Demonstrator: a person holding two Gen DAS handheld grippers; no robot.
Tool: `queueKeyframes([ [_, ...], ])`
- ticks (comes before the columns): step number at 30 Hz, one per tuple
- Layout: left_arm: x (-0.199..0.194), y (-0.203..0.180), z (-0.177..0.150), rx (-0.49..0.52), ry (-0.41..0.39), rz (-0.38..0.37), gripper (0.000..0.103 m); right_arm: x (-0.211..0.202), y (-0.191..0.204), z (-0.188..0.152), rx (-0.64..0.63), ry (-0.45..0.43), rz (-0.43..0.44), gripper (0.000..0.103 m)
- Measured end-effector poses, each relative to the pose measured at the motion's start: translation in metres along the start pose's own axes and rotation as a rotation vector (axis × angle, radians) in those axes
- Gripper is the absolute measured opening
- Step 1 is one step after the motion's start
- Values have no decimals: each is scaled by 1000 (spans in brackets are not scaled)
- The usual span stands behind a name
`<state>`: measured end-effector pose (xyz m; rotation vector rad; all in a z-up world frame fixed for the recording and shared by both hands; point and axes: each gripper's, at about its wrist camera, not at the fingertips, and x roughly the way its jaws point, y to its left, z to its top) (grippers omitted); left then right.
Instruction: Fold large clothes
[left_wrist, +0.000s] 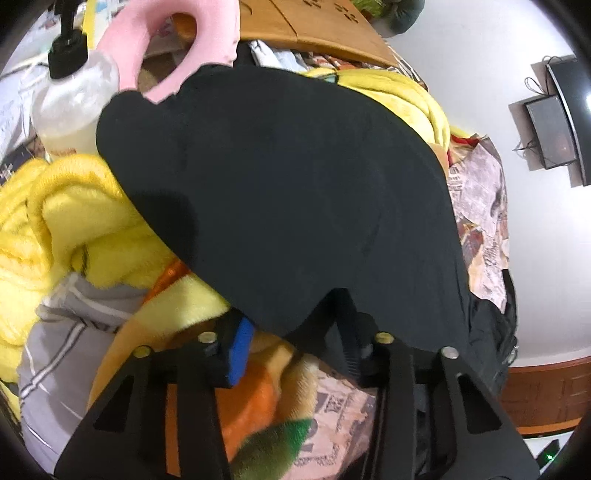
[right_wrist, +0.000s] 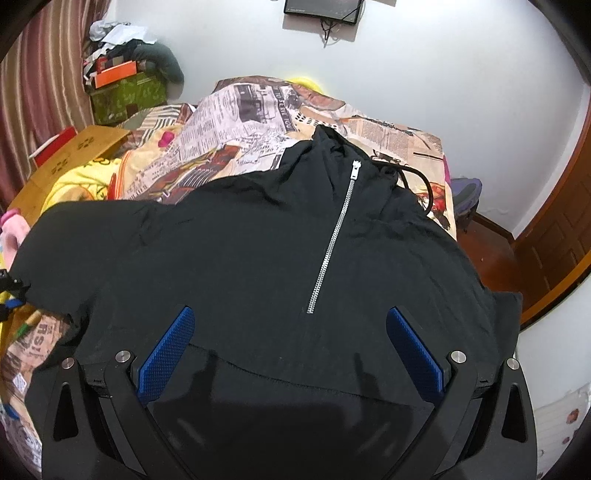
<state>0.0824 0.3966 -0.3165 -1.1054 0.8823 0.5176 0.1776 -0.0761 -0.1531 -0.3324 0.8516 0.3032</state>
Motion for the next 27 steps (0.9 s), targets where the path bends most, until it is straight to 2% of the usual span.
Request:
queueKeyframes([
  [5,-20,-30,-5,145,-103,107,22,-3,-7,4,-7,-4,-15,103],
  [8,-33,-47,-4,200,-147,117,12,-8,-13,5,8,-15,-17,103],
  [11,-43,-66,-1,243,-176,109,7,-12,-19,5,22,-25,-16,103],
  [19,-72,-133,-8,381,-251,61,3,-20,-35,-4,37,-37,-47,103],
  [27,-82,-213,-54,599,-329,72,3,-27,-58,-20,25,-44,-103,103],
])
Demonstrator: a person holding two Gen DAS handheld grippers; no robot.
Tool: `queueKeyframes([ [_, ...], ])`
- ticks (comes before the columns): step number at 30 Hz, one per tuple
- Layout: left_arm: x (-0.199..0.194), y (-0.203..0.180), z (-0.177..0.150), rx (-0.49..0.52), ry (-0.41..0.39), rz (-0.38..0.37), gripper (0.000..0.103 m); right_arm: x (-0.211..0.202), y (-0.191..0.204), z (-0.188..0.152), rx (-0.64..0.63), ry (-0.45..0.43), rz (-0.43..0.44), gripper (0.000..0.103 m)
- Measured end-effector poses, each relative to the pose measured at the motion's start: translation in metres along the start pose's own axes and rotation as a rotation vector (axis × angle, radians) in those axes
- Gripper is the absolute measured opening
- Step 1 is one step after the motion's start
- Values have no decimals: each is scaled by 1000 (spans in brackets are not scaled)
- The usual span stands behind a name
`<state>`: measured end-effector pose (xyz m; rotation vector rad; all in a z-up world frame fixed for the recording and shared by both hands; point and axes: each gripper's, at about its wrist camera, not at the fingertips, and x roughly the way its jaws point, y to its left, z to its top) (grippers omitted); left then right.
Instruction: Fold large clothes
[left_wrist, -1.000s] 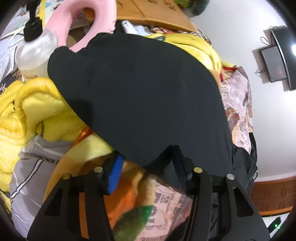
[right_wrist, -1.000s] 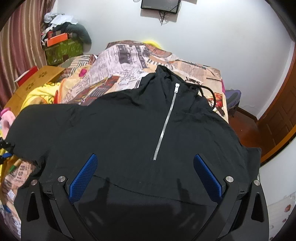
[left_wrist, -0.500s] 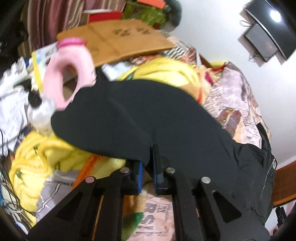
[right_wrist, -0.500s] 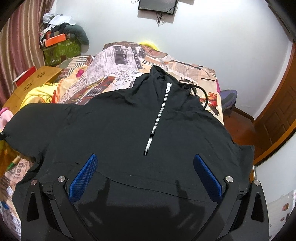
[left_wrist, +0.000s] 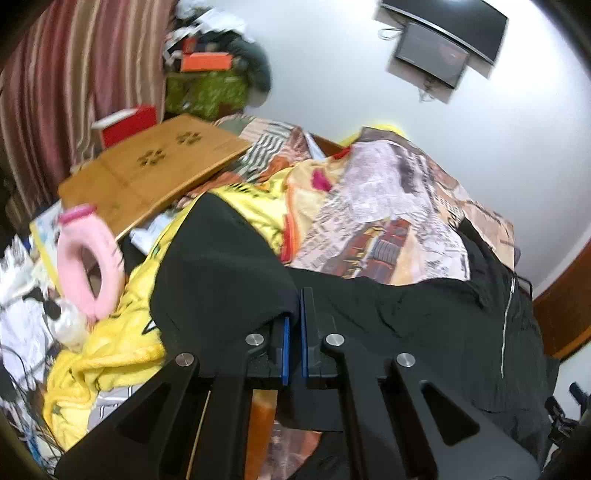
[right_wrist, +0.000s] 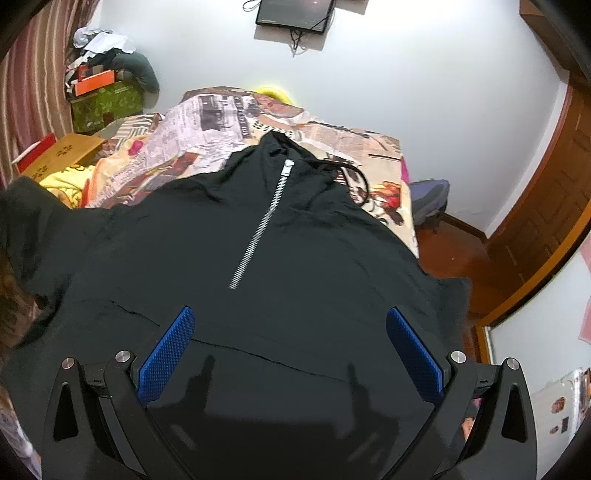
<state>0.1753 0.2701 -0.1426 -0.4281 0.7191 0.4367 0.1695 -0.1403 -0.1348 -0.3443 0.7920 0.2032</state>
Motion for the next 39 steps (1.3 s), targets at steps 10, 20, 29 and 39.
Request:
queueKeyframes([
  [10,-28,-87,4,191,-100,-76,2,-4,-33,-17,70,-1,6,103],
  [20,-33,-213,-25,368,-37,-358,1,-12,-58,-28,109,-6,-6,103],
  [29,13,-278,-110,512,233,-454,1,-16,-73,-34,126,2,-16,103],
  [39,17,-280,-153,615,343,-422,8,-17,-67,-32,109,13,-12,103],
])
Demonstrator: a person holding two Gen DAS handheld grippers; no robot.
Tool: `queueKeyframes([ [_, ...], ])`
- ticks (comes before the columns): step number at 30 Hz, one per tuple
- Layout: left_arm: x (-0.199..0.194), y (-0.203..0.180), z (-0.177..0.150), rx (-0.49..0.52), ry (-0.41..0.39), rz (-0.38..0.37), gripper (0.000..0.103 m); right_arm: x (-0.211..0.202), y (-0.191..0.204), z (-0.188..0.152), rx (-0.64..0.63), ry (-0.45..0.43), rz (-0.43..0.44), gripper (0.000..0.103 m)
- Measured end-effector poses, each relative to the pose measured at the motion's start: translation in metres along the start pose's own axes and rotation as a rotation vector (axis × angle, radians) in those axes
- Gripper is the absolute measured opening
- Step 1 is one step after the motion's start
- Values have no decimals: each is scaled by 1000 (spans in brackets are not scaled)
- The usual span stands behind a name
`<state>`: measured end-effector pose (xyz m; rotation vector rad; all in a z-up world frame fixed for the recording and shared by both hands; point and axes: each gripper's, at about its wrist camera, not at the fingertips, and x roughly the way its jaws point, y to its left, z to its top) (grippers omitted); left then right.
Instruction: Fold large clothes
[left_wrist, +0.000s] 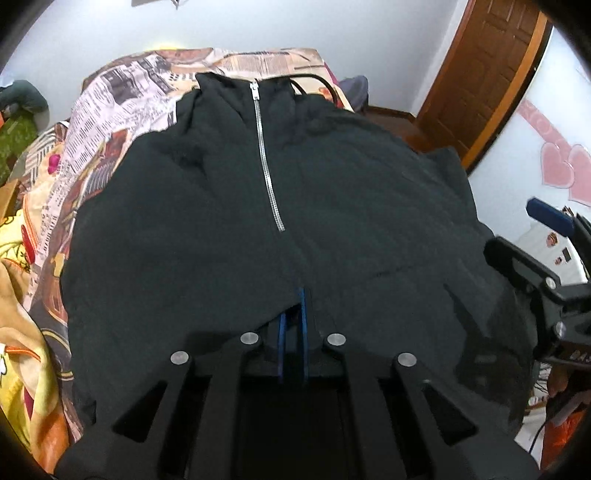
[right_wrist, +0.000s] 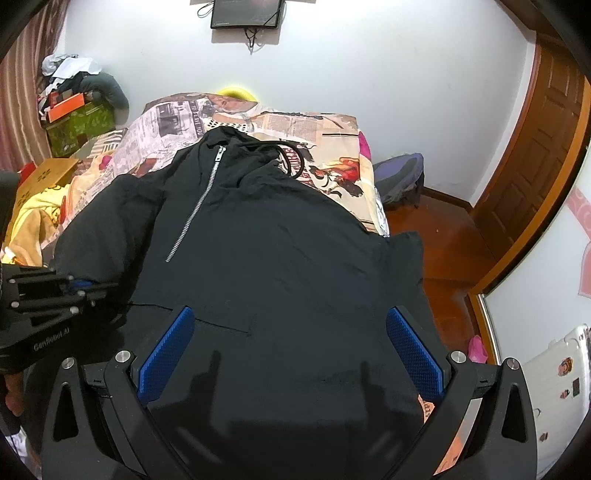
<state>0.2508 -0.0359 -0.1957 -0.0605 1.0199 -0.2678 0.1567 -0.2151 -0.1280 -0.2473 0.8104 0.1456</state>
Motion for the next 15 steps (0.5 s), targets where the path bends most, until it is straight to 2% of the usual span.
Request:
queueKeyframes([
  [3,-12,0,-4,29,-30,74,16,-2,6,4,-18,-9,7,103],
  [4,-16,1,-4,36,-41,90,21,-3,8,5,-21,-12,11,103],
  [8,-41,13,-8,31,-87,91,53,-7,21,14,-38,-32,48,103],
  [12,-71,34,-12,10,-144,129,55,-9,41,26,-78,-58,75,103],
  [14,-86,46,-15,-12,-179,172,64,-9,53,33,-93,-61,103,103],
  [15,-91,54,-13,-26,-194,186,65,-9,58,35,-103,-65,111,103],
])
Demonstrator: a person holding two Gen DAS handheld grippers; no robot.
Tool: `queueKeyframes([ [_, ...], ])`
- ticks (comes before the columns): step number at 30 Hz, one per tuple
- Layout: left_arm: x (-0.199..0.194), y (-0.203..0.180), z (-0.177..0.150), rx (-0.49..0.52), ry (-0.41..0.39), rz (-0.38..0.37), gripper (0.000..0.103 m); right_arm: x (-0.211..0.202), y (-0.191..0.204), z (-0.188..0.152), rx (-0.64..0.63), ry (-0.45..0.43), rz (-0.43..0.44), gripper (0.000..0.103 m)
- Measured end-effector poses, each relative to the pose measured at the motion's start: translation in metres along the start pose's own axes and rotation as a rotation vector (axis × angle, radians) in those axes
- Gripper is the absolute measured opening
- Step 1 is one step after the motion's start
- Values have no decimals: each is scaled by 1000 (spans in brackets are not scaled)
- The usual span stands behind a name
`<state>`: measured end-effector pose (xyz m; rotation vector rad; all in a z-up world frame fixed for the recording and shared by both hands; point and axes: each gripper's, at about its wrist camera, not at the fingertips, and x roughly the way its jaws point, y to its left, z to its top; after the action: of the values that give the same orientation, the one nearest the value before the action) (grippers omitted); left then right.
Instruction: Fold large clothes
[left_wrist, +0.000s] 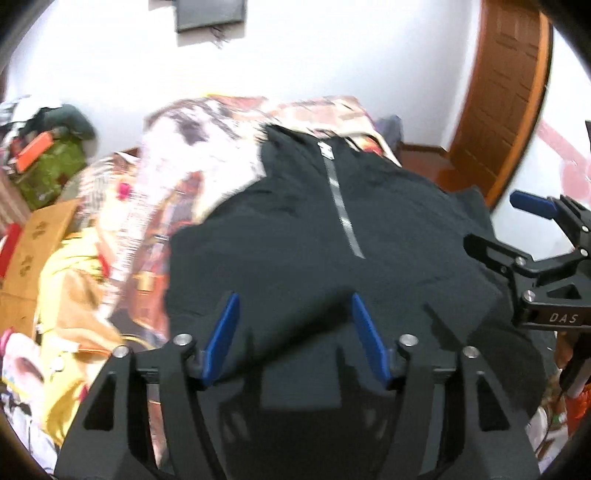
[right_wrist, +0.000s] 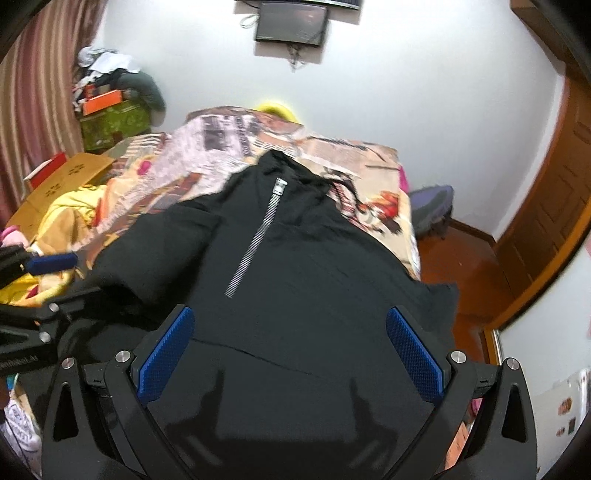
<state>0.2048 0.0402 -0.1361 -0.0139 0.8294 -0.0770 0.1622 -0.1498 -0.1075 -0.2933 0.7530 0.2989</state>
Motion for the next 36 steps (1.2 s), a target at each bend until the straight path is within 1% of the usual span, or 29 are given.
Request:
queueKeyframes([
  [3,-12,30,0,-55,-29,28,66,3,17,9,-37,-13,26,103],
  [6,-17,61,-3,-96,-44,97,66,12,41,19,-89,-13,62,103],
  [9,-16,89,-12,-130,-29,147,67,23,65,24,-142,3,105,103],
  [11,-13,105,-20,-155,-14,162,67,31,80,26,-174,20,126,103],
  [16,-5,129,-41,-187,31,189,67,50,125,23,-294,69,193,103],
  [18,-1,137,-51,-190,49,204,67,60,145,19,-347,102,231,103],
  [24,7,156,-73,-234,91,208,67,73,187,6,-477,153,278,103],
  [27,10,165,-80,-259,104,211,67,83,203,2,-514,184,302,101],
  [30,11,172,-84,-275,113,212,67,90,211,-2,-520,214,323,101],
  [32,11,175,-86,-281,114,213,67,95,214,-3,-513,238,341,95],
  [34,10,177,-87,-285,113,215,67,102,216,-3,-504,270,355,84],
  [35,10,178,-87,-286,113,215,67,105,216,-4,-501,278,355,82],
  [36,10,179,-87,-288,113,215,67,108,216,-4,-499,283,350,75],
])
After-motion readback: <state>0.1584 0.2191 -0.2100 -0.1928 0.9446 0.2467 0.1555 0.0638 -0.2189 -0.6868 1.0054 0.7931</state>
